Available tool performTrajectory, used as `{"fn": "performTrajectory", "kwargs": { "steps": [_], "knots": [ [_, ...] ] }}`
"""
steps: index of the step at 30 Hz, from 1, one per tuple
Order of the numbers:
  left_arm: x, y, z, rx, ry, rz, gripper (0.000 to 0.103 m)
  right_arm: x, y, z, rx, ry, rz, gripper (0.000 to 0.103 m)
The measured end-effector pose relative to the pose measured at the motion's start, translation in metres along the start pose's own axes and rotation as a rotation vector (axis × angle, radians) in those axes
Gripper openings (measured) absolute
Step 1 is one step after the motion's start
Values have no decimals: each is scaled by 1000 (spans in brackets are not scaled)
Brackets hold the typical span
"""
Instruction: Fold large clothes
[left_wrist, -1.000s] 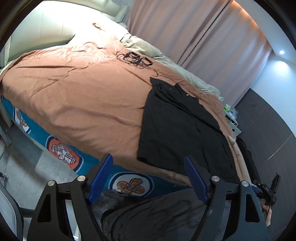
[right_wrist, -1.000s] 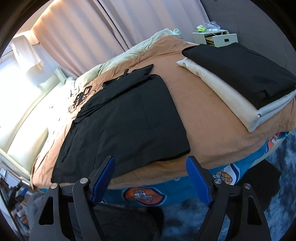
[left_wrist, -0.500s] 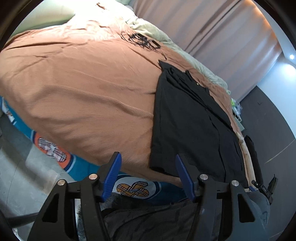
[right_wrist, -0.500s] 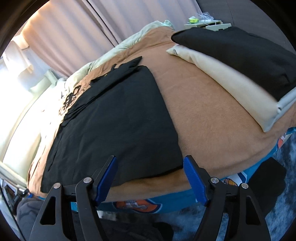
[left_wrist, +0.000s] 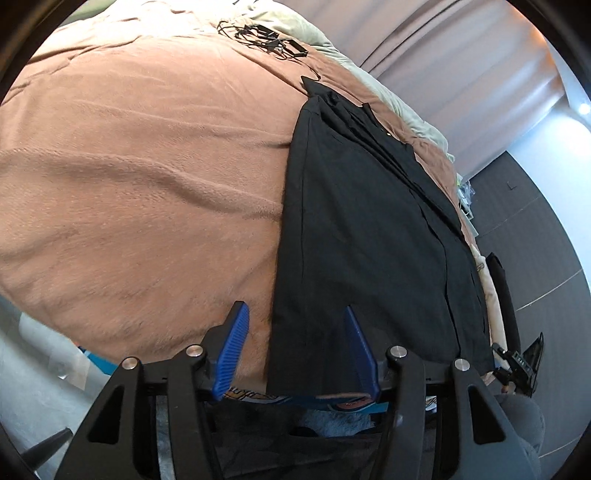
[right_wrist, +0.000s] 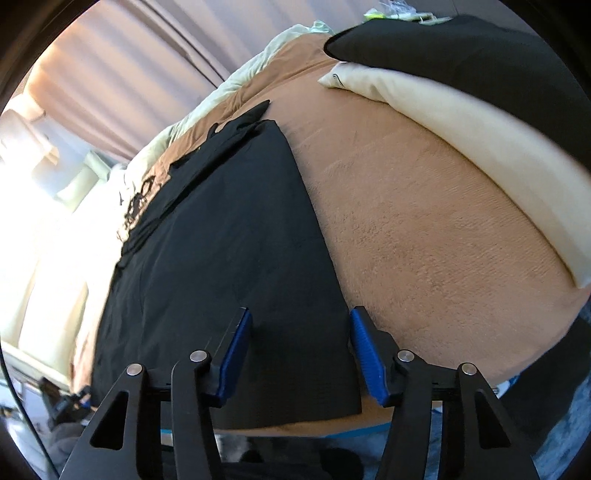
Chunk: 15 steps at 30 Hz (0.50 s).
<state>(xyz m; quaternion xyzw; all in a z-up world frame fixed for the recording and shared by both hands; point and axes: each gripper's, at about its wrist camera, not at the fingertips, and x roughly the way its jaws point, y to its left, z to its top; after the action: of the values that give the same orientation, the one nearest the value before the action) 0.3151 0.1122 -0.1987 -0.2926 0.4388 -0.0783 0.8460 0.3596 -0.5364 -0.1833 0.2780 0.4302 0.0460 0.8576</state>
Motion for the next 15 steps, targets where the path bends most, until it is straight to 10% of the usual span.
{"fn": "performTrajectory", "kwargs": {
  "steps": [15],
  "knots": [
    [6,5,-7,-136,30,-192,46,-1,-15,-32,225,-11,309,45]
  ]
}}
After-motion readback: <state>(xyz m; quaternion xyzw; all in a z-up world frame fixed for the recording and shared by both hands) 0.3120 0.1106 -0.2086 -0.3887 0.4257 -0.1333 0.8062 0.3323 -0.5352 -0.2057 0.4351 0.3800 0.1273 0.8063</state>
